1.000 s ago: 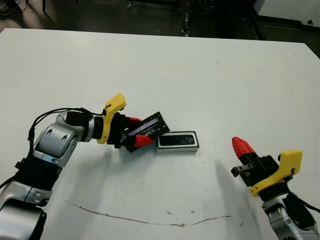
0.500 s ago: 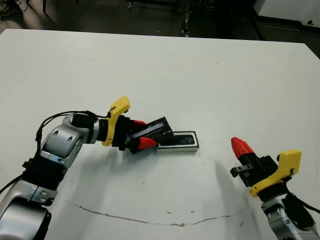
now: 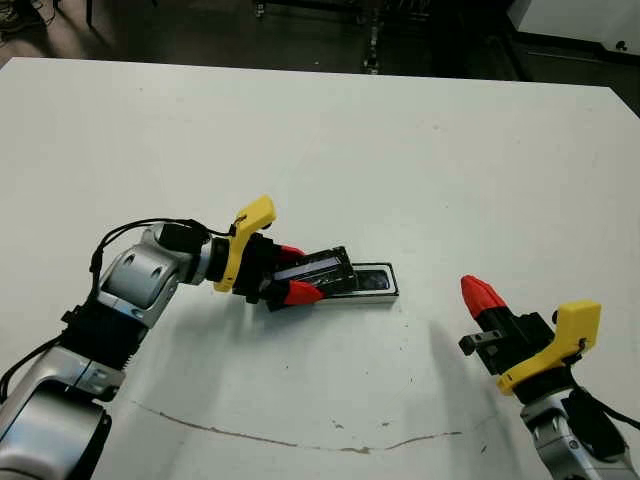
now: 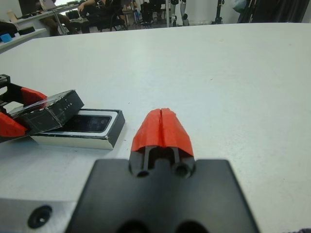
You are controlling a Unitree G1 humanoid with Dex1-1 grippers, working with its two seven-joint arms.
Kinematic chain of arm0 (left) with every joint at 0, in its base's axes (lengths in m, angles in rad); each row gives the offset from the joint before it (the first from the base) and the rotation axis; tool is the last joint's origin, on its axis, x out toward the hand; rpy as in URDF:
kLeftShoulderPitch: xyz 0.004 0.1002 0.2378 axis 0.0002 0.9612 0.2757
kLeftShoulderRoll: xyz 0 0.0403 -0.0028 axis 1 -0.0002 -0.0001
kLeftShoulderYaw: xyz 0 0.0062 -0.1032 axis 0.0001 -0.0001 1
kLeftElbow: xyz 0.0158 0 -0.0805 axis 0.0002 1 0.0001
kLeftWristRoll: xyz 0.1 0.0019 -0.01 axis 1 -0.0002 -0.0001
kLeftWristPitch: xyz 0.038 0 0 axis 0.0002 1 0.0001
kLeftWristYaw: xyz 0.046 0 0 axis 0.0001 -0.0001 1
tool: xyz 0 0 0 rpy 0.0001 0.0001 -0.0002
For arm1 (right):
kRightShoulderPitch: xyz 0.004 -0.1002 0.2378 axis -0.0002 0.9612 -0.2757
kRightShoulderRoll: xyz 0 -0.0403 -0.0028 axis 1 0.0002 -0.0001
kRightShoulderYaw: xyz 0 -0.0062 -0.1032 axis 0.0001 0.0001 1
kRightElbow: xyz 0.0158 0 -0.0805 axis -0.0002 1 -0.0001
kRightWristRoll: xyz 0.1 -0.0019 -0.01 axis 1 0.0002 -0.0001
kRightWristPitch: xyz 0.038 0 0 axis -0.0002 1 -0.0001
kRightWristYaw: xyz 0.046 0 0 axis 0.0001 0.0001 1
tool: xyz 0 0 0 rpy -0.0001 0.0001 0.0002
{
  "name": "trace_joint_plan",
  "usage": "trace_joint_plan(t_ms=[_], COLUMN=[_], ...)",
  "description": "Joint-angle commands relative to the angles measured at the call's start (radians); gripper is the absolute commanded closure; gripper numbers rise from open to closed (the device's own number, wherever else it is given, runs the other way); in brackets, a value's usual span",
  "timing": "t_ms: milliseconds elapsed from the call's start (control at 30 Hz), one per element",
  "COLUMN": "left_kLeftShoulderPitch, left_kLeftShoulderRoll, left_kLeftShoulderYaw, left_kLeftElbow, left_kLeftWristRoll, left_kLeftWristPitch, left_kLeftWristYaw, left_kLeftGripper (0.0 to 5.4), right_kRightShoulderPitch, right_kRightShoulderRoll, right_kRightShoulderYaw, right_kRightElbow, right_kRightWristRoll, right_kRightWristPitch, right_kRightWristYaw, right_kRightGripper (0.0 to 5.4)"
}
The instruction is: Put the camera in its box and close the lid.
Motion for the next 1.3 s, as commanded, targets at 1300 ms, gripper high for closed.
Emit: trace_joint_plan(t_ms=[1300], left_kLeftShoulderPitch=[0.017], left_kLeftShoulderRoll=[-0.093], left_kLeftShoulderYaw=[-0.125], left_kLeftElbow=[-0.029], left_kLeftWristRoll=[0.122], left_kLeftWristPitch=[-0.132], left_kLeftWristYaw=[-0.015], left_kLeftGripper=[2.23], right_kRightShoulderPitch=[0.003], right_kRightShoulderRoll=[-0.016], right_kRightShoulderYaw=[-0.015], right_kRightElbow=[-0.003], right_kRightWristRoll=[0.007], right_kRightWristPitch=[0.016], right_kRightWristYaw=[-0.007], right_kRightGripper=[5.4])
